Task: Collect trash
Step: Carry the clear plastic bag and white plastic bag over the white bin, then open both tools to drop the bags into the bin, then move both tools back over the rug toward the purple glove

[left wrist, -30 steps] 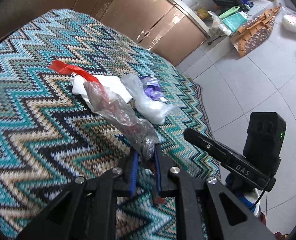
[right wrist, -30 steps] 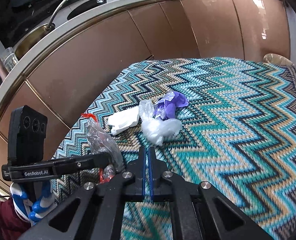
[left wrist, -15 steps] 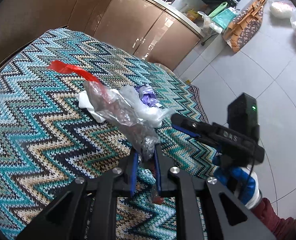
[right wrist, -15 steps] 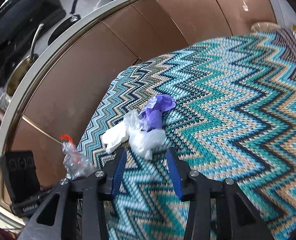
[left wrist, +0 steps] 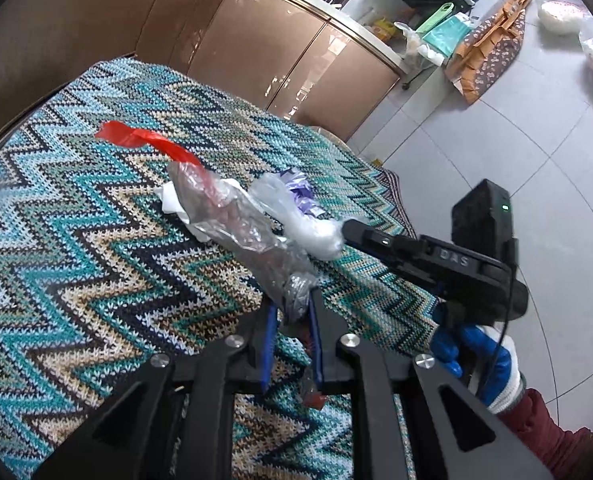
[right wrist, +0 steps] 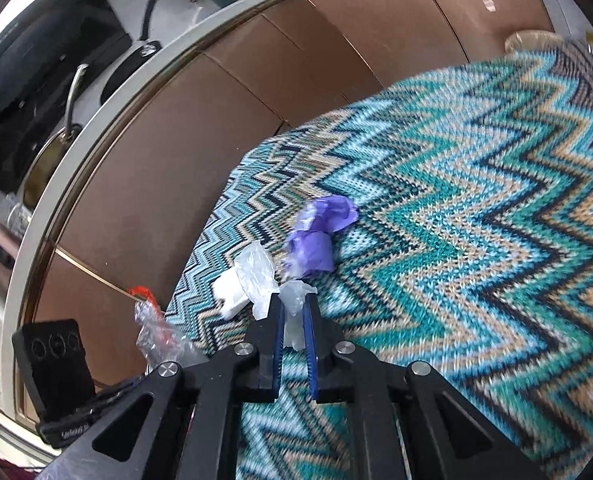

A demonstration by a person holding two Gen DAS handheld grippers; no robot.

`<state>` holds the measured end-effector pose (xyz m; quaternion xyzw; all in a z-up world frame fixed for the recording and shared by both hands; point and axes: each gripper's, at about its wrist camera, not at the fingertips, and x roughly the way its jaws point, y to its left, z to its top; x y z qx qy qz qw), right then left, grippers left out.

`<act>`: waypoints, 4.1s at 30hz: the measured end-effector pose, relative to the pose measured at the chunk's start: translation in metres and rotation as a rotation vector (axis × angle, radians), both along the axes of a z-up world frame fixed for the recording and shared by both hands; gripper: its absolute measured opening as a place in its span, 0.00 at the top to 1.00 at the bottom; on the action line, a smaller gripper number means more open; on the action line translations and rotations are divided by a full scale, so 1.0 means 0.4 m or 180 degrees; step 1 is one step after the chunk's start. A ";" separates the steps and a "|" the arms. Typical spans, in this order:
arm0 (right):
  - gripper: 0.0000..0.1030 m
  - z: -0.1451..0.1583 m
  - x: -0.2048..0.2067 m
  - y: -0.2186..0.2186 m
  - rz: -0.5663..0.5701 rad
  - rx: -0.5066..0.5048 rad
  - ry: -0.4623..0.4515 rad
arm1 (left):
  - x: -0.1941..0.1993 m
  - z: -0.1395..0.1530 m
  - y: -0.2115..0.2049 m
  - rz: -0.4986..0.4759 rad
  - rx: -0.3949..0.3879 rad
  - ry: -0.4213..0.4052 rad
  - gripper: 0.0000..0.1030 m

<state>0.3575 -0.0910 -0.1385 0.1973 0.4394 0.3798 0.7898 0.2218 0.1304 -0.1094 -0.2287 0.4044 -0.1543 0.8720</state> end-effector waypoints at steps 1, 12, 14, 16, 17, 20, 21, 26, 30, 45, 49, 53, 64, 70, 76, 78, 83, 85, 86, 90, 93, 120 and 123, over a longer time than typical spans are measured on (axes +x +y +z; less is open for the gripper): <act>0.91 0.018 -0.018 -0.007 0.0002 -0.0016 -0.0059 | -0.007 0.006 0.000 0.0002 0.0004 -0.0017 0.87; 0.91 0.180 -0.212 -0.128 -0.0229 -0.0017 -0.0572 | -0.126 0.124 -0.033 -0.0057 0.0105 -0.0337 0.87; 0.91 0.197 -0.239 -0.154 -0.0288 -0.0004 -0.0639 | -0.149 0.148 -0.046 -0.0081 0.0132 -0.0403 0.87; 0.91 0.220 -0.278 -0.189 -0.0359 0.0018 -0.0727 | -0.175 0.175 -0.066 -0.0118 0.0173 -0.0478 0.87; 0.91 0.232 -0.300 -0.211 -0.0402 0.0032 -0.0781 | -0.187 0.188 -0.077 -0.0141 0.0192 -0.0509 0.87; 0.91 0.255 -0.346 -0.264 -0.0500 0.0056 -0.0897 | -0.209 0.227 -0.124 -0.0230 0.0252 -0.0582 0.87; 0.91 0.263 -0.372 -0.296 -0.0554 0.0051 -0.0958 | -0.214 0.241 -0.147 -0.0284 0.0277 -0.0607 0.87; 0.91 0.257 -0.443 -0.436 -0.0901 -0.0011 -0.1077 | -0.192 0.289 -0.294 -0.0636 0.0394 -0.0653 0.87; 0.91 0.228 -0.482 -0.562 -0.1270 -0.0112 -0.1045 | -0.149 0.295 -0.452 -0.1020 0.0494 -0.0637 0.87; 0.90 0.067 -0.464 -0.936 -0.2397 -0.0804 -0.0522 | 0.068 0.146 -1.055 -0.2019 0.0888 -0.0410 0.86; 0.88 0.008 -0.418 -0.993 -0.2502 -0.0840 -0.0324 | 0.111 0.072 -1.169 -0.2133 0.1011 -0.0330 0.85; 0.77 -0.068 -0.383 -1.035 -0.2563 -0.0908 -0.0104 | 0.149 0.006 -1.248 -0.2174 0.1065 -0.0204 0.70; 0.64 -0.110 -0.395 -1.054 -0.2623 -0.0952 0.0064 | 0.182 -0.046 -1.277 -0.2147 0.1068 -0.0070 0.65; 0.57 -0.075 -0.423 -1.024 -0.2644 -0.1015 -0.0021 | 0.140 -0.002 -1.230 -0.2060 0.1213 -0.0244 0.65; 0.53 -0.007 -0.469 -0.964 -0.2582 -0.1135 -0.0224 | 0.085 0.063 -1.171 -0.1898 0.1398 -0.0515 0.65; 0.52 0.014 -0.482 -0.949 -0.2565 -0.1157 -0.0286 | 0.064 0.084 -1.150 -0.1830 0.1503 -0.0626 0.65; 0.50 0.082 -0.529 -0.888 -0.2535 -0.1214 -0.0488 | 0.007 0.153 -1.075 -0.1695 0.1594 -0.0896 0.65; 0.48 0.112 -0.543 -0.858 -0.2504 -0.1238 -0.0588 | -0.018 0.177 -1.038 -0.1632 0.1616 -0.1001 0.63; 0.48 0.124 -0.548 -0.844 -0.2487 -0.1249 -0.0629 | -0.031 0.191 -1.016 -0.1596 0.1624 -0.1056 0.61; 0.45 0.185 -0.569 -0.774 -0.2380 -0.1281 -0.0839 | -0.082 0.244 -0.922 -0.1421 0.1649 -0.1271 0.51; 0.43 0.236 -0.578 -0.709 -0.2271 -0.1306 -0.1031 | -0.111 0.280 -0.856 -0.1298 0.1642 -0.1356 0.51; 0.36 0.448 -0.598 -0.256 -0.1498 -0.1428 -0.1863 | -0.274 0.377 -0.252 -0.0065 0.1350 -0.1658 0.42; 0.35 0.471 -0.600 -0.218 -0.1507 -0.1426 -0.1942 | -0.277 0.369 -0.186 0.0085 0.1292 -0.1669 0.42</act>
